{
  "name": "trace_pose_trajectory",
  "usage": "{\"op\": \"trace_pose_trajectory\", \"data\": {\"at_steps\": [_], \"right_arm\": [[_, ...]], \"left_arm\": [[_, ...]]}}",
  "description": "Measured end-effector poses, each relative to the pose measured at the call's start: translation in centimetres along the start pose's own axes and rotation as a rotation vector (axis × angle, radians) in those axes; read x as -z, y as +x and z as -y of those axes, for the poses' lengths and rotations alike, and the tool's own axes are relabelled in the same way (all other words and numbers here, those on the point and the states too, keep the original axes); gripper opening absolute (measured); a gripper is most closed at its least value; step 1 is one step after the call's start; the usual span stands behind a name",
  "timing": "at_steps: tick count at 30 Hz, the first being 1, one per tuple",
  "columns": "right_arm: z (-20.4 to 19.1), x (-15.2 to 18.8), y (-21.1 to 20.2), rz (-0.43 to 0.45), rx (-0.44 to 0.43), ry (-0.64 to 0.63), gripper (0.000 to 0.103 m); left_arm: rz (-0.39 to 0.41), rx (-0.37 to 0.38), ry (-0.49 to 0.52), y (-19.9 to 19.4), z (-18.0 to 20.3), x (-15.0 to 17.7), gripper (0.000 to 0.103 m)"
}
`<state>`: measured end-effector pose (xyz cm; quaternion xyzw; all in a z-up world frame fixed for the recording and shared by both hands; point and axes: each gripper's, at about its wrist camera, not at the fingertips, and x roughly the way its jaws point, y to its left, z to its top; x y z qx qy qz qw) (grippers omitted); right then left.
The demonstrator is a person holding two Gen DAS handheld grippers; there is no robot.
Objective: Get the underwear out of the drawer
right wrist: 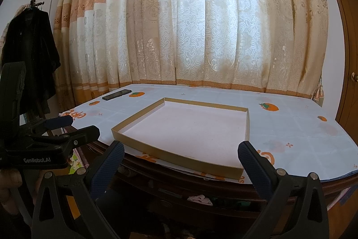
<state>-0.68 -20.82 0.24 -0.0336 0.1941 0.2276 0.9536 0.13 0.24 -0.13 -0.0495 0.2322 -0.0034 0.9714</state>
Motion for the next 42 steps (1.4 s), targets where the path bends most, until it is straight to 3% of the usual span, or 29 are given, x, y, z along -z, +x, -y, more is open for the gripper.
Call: {"op": "trace_pose_trajectory", "data": {"at_steps": [25, 35, 42], "right_arm": [[0.1, 0.5, 0.8, -0.001, -0.001, 0.015, 0.103], [1.1, 1.8, 2.1, 0.061, -0.009, 0.014, 0.103], [1.4, 4.2, 3.7, 0.166, -0.037, -0.034, 0.103]], "left_arm": [[-0.018, 0.005, -0.012, 0.8, -0.7, 0.8, 0.103], [-0.042, 0.006, -0.024, 1.9, -1.0, 1.2, 0.103], [-0.054, 0.000, -0.042, 2.8, -1.6, 1.6, 0.103]]}}
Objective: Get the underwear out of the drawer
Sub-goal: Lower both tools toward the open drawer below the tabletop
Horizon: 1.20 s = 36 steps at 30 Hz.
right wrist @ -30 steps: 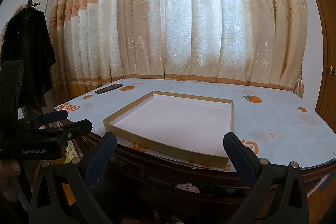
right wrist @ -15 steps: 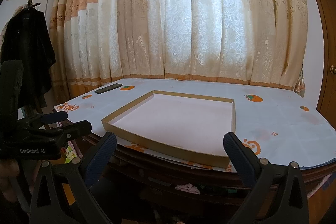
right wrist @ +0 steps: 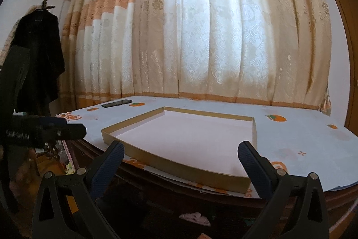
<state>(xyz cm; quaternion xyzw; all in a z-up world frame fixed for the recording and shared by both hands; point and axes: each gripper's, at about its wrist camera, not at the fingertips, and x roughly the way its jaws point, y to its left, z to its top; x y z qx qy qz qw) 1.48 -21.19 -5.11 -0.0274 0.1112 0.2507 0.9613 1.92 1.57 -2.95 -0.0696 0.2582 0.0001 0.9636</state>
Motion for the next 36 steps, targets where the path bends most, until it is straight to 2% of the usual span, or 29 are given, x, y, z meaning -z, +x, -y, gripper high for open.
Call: {"op": "trace_pose_trajectory", "data": {"at_steps": [8, 16, 24, 36], "right_arm": [[-0.4, 3.0, 0.7, 0.128, 0.037, -0.125, 0.103], [0.5, 4.9, 1.5, 0.175, 0.072, -0.129, 0.103], [0.6, 6.6, 2.2, 0.213, 0.050, -0.153, 0.103], [0.0, 7.8, 2.6, 0.264, 0.089, -0.249, 0.103]], "left_arm": [[-0.016, 0.005, -0.014, 1.2, -0.4, 0.1, 0.103], [-0.005, -0.008, 0.007, 1.9, -0.2, 0.5, 0.103], [0.024, -0.014, 0.023, 1.7, 0.1, 0.3, 0.103], [0.021, -0.011, 0.011, 1.6, -0.2, 0.3, 0.103]]}}
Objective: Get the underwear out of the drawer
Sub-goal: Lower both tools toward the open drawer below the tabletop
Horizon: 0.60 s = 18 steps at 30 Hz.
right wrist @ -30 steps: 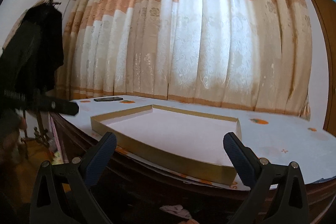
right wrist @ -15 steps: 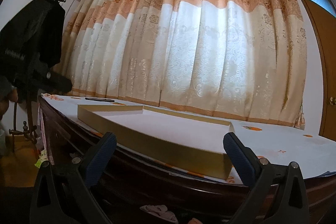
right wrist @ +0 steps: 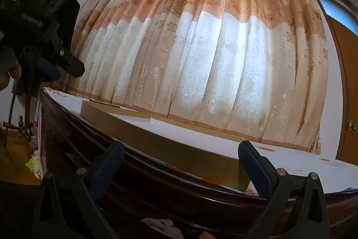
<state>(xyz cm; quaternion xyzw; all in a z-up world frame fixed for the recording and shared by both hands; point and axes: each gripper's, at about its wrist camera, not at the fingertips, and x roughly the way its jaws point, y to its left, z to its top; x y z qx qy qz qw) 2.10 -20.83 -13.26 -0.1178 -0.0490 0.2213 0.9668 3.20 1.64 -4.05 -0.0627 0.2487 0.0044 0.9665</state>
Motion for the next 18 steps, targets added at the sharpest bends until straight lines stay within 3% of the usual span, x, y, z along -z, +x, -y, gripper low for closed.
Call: {"op": "trace_pose_trajectory", "data": {"at_steps": [10, 18], "right_arm": [[-0.61, 0.40, 0.70, -0.034, 0.046, -0.090, 0.103], [-0.33, 0.42, 0.43, -0.055, 0.022, -0.090, 0.103]], "left_arm": [[0.017, 0.007, -0.026, -0.76, -0.43, -0.13, 0.103], [0.013, 0.006, -0.022, -0.96, -0.40, -0.02, 0.103]]}}
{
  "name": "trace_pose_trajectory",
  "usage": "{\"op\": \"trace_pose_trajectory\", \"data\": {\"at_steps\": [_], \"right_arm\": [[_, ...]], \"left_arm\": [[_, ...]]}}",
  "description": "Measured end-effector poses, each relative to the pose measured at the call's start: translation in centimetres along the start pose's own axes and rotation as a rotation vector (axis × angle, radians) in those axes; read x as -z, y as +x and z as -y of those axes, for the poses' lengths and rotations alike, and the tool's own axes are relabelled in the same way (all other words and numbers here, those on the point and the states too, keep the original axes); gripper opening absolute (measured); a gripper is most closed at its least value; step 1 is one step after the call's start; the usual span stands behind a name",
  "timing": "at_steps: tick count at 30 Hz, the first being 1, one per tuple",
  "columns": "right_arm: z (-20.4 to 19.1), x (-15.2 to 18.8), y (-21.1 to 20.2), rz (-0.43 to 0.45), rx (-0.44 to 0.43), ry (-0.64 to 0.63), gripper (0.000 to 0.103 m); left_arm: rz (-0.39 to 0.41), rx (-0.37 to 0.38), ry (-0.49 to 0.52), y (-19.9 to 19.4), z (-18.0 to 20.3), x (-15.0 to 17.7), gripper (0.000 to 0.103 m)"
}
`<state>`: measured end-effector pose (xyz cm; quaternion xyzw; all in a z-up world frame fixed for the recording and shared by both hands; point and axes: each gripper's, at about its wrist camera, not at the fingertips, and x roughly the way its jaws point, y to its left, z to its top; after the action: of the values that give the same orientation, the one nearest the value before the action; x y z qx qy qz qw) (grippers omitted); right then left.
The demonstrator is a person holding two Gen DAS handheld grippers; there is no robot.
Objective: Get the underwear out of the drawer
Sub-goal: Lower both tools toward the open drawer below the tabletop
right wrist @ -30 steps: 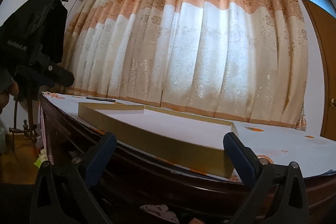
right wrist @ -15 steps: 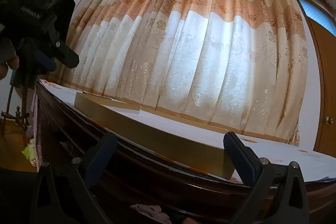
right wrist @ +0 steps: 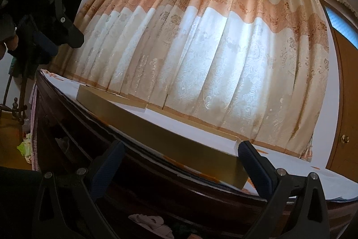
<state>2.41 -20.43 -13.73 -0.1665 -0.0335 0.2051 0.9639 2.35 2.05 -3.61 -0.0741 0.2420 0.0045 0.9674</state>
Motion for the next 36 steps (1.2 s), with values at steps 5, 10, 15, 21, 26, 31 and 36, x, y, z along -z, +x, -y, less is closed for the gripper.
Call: {"op": "trace_pose_trajectory", "data": {"at_steps": [5, 10, 15, 21, 26, 31, 36], "right_arm": [[-0.8, 0.7, 0.5, -0.099, -0.077, -0.023, 0.103], [-0.3, 0.6, 0.2, -0.089, -0.094, 0.015, 0.103], [-0.1, 0.5, -0.1, -0.081, -0.091, 0.027, 0.103], [-0.2, 0.3, -0.7, -0.089, -0.094, 0.024, 0.103], [-0.1, 0.2, -0.9, -0.091, -0.098, 0.033, 0.103], [-0.4, 0.1, -1.2, -0.099, -0.107, 0.027, 0.103], [-0.2, 0.2, -1.8, -0.111, -0.114, 0.036, 0.103]], "left_arm": [[-0.005, -0.002, -0.001, -0.3, 0.0, 0.3, 0.103], [-0.006, -0.004, -0.004, -0.4, 0.0, 0.5, 0.103], [-0.012, -0.005, -0.003, -0.4, -0.2, 0.8, 0.103], [-0.019, -0.005, 0.005, -0.4, -0.1, 1.1, 0.103], [-0.024, -0.008, 0.007, -0.4, -0.1, 1.1, 0.103], [-0.024, -0.009, 0.005, -0.4, -0.2, 1.2, 0.103], [-0.022, -0.009, 0.000, -0.4, -0.5, 1.4, 0.103]]}}
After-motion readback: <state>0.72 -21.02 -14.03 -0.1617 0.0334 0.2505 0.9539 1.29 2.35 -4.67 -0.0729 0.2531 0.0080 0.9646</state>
